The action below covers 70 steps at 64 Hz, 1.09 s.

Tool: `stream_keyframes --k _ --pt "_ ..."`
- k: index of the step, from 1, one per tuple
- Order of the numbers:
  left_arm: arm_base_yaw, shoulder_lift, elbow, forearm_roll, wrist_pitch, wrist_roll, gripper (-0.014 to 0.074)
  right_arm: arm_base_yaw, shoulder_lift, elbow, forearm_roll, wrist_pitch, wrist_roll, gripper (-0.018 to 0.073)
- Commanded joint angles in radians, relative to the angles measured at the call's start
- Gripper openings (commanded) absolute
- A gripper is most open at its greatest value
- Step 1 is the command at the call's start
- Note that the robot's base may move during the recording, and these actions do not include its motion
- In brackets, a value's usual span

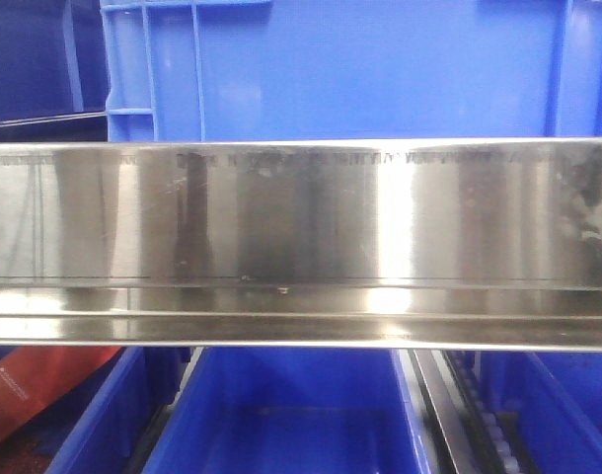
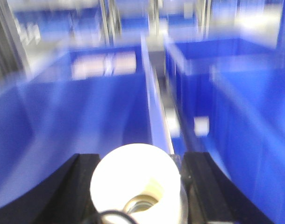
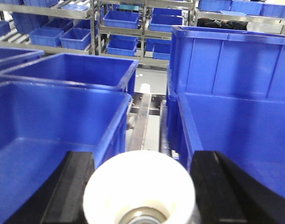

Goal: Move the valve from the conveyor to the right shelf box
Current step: 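Extend both grippers with valves over a blue bin on the shelf, then open both grippers to drop the valves into the blue bin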

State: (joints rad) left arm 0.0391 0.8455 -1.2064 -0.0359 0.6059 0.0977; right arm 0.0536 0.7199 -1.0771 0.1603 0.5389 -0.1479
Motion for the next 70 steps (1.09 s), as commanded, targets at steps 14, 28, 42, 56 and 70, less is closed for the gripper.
stream_keyframes --k 14,28,42,56,70 --pt "-0.19 0.21 -0.258 -0.08 -0.004 0.053 -0.0111 0.095 0.189 -0.277 0.041 -0.023 -0.004 -0.0154" --pt "-0.446 0.425 -0.427 -0.072 -0.005 0.053 -0.0111 0.265 0.4 -0.463 0.041 0.033 -0.004 -0.0154" --pt "-0.553 0.638 -0.522 -0.065 -0.017 0.053 -0.0111 0.343 0.559 -0.494 0.041 0.052 -0.004 -0.0154" --pt "-0.553 0.793 -0.544 -0.065 -0.021 0.053 -0.0111 0.345 0.711 -0.494 0.041 0.111 -0.004 -0.0095" --pt "-0.551 0.851 -0.544 -0.065 -0.012 0.053 0.0034 0.345 0.788 -0.494 0.041 0.142 -0.004 0.0144"
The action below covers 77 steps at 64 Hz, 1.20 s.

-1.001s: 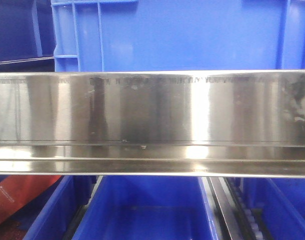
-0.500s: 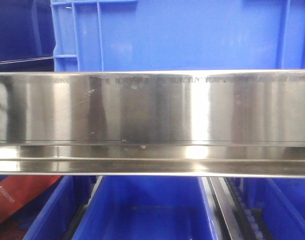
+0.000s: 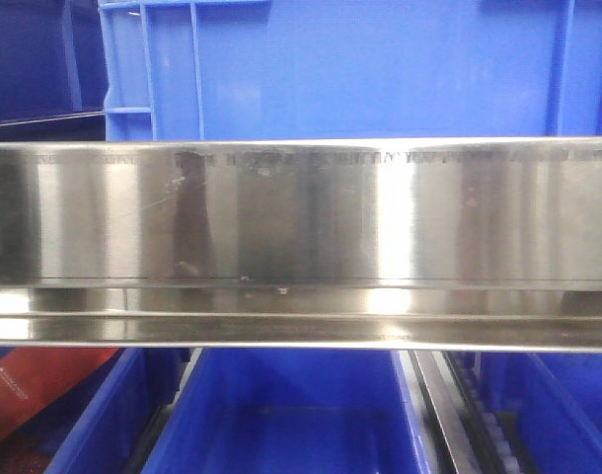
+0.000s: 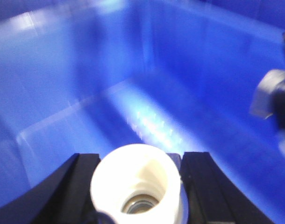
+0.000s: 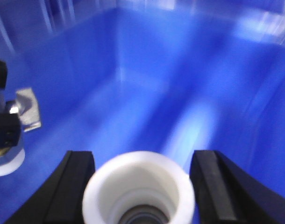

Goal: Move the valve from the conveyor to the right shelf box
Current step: 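Open both grippers to drop the valves into the blue bin, then raise both empty grippers up out of the blue bin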

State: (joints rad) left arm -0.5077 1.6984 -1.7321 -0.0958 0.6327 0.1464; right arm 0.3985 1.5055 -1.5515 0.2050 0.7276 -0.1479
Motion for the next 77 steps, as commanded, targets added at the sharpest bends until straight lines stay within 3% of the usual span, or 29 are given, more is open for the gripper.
stream_keyframes --k 1,17,20,25,33,41,55,57,68,77 --pt "-0.004 0.0 -0.018 -0.005 -0.038 0.005 0.0069 0.0 0.005 -0.019 -0.004 -0.047 -0.004 0.0162" --pt "-0.004 0.0 -0.018 -0.004 -0.041 0.005 0.0558 0.0 0.009 -0.021 -0.006 -0.047 -0.004 0.0493" --pt "-0.004 0.0 -0.018 -0.004 -0.039 0.005 0.0609 0.0 0.009 -0.021 -0.006 -0.045 -0.004 0.054" --pt "-0.004 -0.006 -0.018 -0.004 -0.034 0.005 0.0608 0.0 0.005 -0.021 -0.006 -0.037 -0.004 0.0566" --pt "-0.004 -0.045 -0.018 -0.004 -0.025 0.005 0.0578 0.0 -0.029 -0.021 -0.006 -0.037 -0.004 0.0522" --pt "-0.004 -0.108 -0.018 -0.004 -0.009 0.005 0.0463 0.0 -0.097 -0.021 -0.006 -0.048 -0.004 0.0349" --pt "-0.004 -0.253 -0.018 0.032 0.065 0.005 -0.0043 -0.019 -0.272 -0.016 -0.014 -0.02 -0.004 -0.0168" --pt "0.001 -0.277 -0.018 0.048 0.085 0.005 -0.0116 -0.03 -0.295 -0.006 -0.016 -0.02 -0.004 -0.0161" --pt "0.077 -0.399 0.046 0.067 0.163 -0.047 -0.0111 -0.11 -0.446 0.122 -0.019 -0.041 -0.004 -0.0158" --pt "0.164 -0.541 0.224 0.067 0.103 -0.071 -0.0111 -0.132 -0.602 0.329 -0.055 -0.123 -0.004 -0.0158"
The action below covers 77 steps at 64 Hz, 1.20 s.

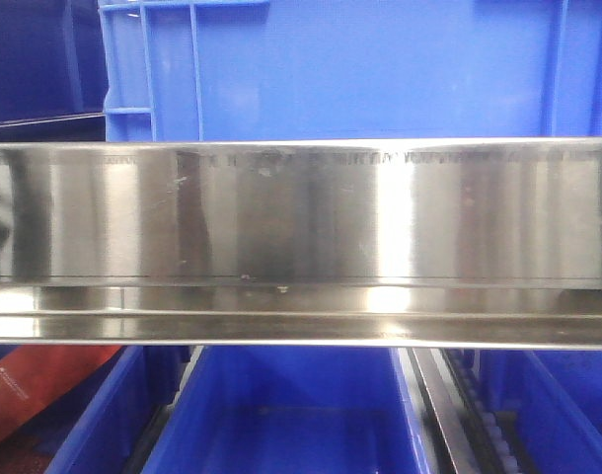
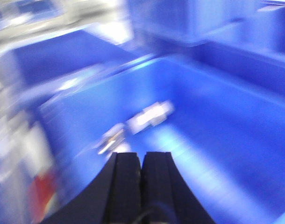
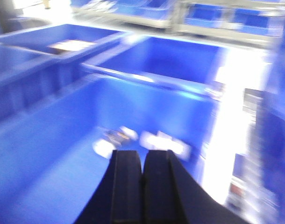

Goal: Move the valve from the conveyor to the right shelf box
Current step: 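Raise both empty grippers up out of the blue bin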

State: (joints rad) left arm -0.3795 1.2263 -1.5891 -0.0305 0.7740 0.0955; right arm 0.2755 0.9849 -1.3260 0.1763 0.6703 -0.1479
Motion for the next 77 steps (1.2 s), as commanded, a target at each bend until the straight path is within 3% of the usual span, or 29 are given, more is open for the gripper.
stream_keyframes --k 1,8,25,36,54,77 --pt "0.046 -0.086 0.104 0.001 -0.05 -0.02 -0.0111 -0.009 -0.098 0.127 -0.029 -0.077 -0.004 -0.0158" --pt "0.077 -0.248 0.318 0.001 -0.168 -0.02 -0.0111 -0.009 -0.233 0.311 -0.031 -0.172 -0.004 -0.0158" --pt "0.078 -0.637 0.759 0.001 -0.418 -0.02 -0.0111 -0.009 -0.562 0.686 -0.031 -0.305 -0.004 -0.0158" --pt "0.078 -0.858 0.973 -0.002 -0.485 -0.02 -0.0111 -0.009 -0.711 0.845 -0.031 -0.322 -0.004 -0.0162" --pt "0.078 -1.004 1.14 -0.002 -0.485 -0.02 -0.0111 -0.009 -0.787 0.913 -0.031 -0.327 -0.004 -0.0162" --pt "0.078 -1.004 1.145 -0.002 -0.479 -0.02 -0.0111 -0.009 -0.786 0.913 -0.031 -0.331 -0.004 -0.0162"
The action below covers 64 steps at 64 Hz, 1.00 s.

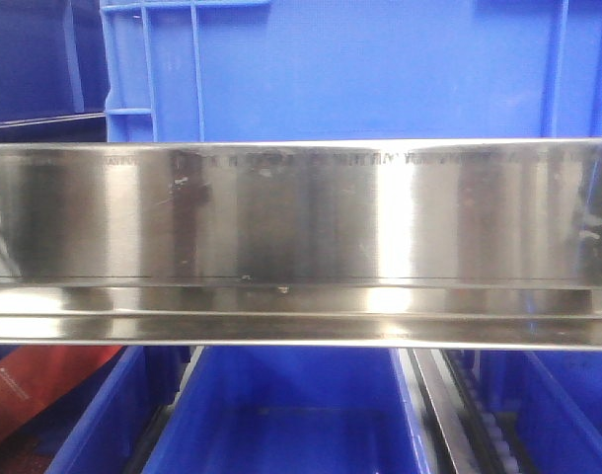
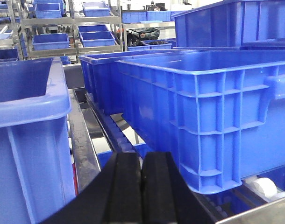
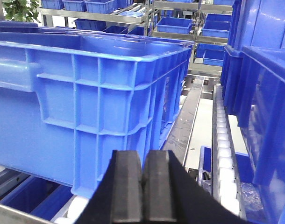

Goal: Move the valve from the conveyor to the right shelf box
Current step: 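Raise both empty grippers up out of the blue bin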

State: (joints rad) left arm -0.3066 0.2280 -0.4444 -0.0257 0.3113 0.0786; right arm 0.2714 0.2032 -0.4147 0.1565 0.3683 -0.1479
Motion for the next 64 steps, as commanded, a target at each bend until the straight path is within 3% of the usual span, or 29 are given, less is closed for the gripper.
stream_keyframes --k 1,28,52,64 --pt "0.005 -0.006 0.0 -0.007 -0.016 -0.003 -0.0111 -0.005 -0.005 0.002 -0.011 -0.029 -0.004 -0.0162" --pt "0.017 -0.013 0.005 -0.007 -0.014 -0.003 -0.0111 -0.005 -0.005 0.002 -0.011 -0.029 -0.004 -0.0162" --pt "0.299 -0.181 0.271 -0.026 -0.165 -0.003 -0.0111 -0.005 -0.005 0.002 -0.011 -0.029 -0.004 -0.0162" --pt "0.37 -0.228 0.427 -0.026 -0.311 -0.003 -0.0111 -0.005 -0.005 0.002 -0.011 -0.029 -0.004 -0.0162"
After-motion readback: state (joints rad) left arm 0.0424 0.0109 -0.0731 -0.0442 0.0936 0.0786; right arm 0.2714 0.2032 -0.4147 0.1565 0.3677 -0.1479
